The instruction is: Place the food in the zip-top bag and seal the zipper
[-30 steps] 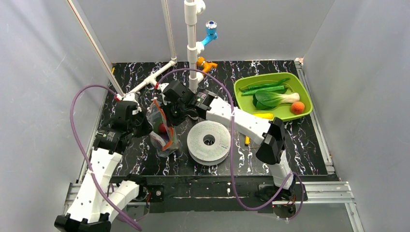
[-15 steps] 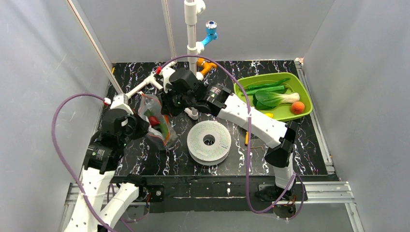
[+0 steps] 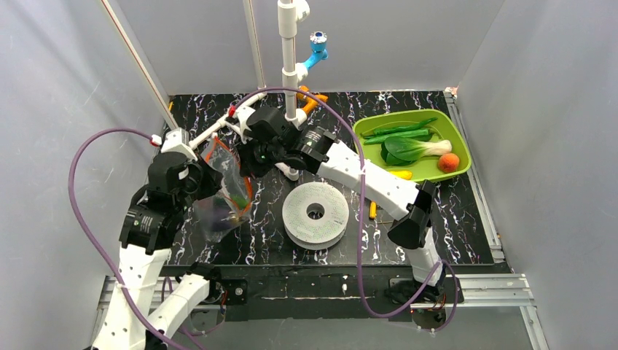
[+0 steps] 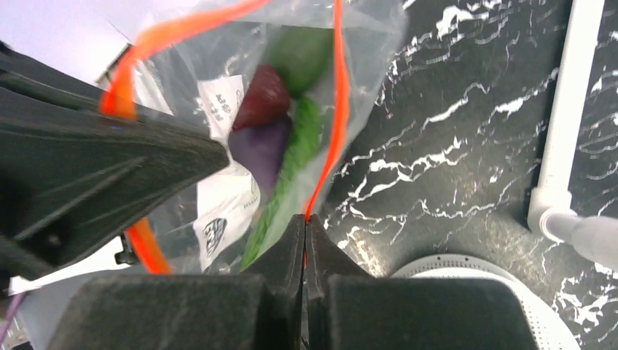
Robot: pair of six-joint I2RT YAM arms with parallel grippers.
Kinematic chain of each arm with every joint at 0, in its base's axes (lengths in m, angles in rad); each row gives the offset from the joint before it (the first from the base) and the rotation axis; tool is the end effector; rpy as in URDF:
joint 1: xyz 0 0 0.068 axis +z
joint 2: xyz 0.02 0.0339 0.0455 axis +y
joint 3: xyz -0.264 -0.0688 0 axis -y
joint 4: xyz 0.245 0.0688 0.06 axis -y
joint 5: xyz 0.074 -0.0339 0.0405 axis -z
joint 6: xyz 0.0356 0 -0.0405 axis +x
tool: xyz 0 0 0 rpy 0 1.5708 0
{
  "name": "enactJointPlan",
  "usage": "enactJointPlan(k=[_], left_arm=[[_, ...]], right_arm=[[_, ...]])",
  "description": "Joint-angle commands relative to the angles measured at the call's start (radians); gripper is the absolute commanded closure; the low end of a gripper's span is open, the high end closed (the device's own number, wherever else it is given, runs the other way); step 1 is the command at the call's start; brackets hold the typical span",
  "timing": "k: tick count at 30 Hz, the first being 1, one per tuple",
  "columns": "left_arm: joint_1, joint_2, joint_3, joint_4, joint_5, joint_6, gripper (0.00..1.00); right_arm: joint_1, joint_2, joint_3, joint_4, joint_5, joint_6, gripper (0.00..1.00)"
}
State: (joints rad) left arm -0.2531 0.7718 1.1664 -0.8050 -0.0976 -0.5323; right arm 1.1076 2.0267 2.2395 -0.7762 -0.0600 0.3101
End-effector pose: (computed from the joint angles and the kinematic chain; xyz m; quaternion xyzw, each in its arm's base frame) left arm 0.1308 -0.0303 0.4035 -0.1427 0.8235 -0.1718 0.5215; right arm 0.2017 0.4086 0.4024 -0.3532 0.8011 0.3340 0.3491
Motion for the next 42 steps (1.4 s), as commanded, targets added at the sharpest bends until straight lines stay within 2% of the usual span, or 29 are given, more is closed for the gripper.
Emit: enactJointPlan(k=[1,2,4,5,7,11,16,19,22,26,29,32,35,39,42], left_arm=[[-0.002,-0.015,-0.080,0.016,-0.030,0.021,1.00],[-0.002,-0.015,-0.103,0.023,-0.044,0.022,1.00],[-0.002,-0.011,-0.138,0.038,-0.078,0.034,1.00],[-0.003,-0.007,-0.145,0.043,-0.094,0.044,1.00],[-0.002,0.004,-0.146,0.059,-0.125,0.071,1.00],[-0.002,0.026,-0.131,0.098,-0.170,0.126,1.00],[-0.003,0.051,-0.128,0.151,-0.185,0.160,1.00],[-0.003,0.064,-0.138,0.195,-0.185,0.167,1.00],[-0.002,0.076,-0.155,0.238,-0.187,0.178,1.00],[-0.003,0.081,-0.215,0.299,-0.190,0.200,1.00],[-0.003,0.079,-0.295,0.365,-0.180,0.223,1.00],[-0.004,0.087,-0.291,0.339,-0.155,0.214,1.00],[-0.010,0.091,-0.302,0.352,-0.111,0.214,1.00],[-0.019,0.102,-0.301,0.348,-0.121,0.217,1.00],[-0.024,0.115,-0.300,0.345,-0.130,0.219,1.00]], right_arm=[[0.003,-0.036,0.016,0.059,-0.038,-0.002,0.92],[0.003,-0.034,0.015,0.056,-0.046,0.000,0.84],[0.003,-0.030,0.029,0.031,-0.055,-0.009,0.59],[0.003,-0.033,0.039,0.014,-0.051,-0.017,0.51],[0.003,-0.063,0.031,-0.006,-0.021,-0.041,0.41],[0.000,-0.222,-0.108,0.004,0.123,-0.095,0.24],[-0.072,-0.493,-0.431,0.075,0.363,-0.091,0.20],[-0.234,-0.658,-0.661,0.125,0.385,-0.005,0.21],[-0.461,-0.776,-0.849,0.158,0.375,0.084,0.20],[-0.664,-0.810,-0.976,0.198,0.456,0.153,0.19],[-0.788,-0.735,-0.992,0.202,0.489,0.188,0.18],[-0.878,-0.612,-0.931,0.168,0.452,0.205,0.19],[-0.923,-0.476,-0.818,0.108,0.461,0.215,0.19],[-0.969,-0.330,-0.672,0.043,0.449,0.223,0.18],[-0.999,-0.269,-0.624,0.080,0.410,0.217,0.18]])
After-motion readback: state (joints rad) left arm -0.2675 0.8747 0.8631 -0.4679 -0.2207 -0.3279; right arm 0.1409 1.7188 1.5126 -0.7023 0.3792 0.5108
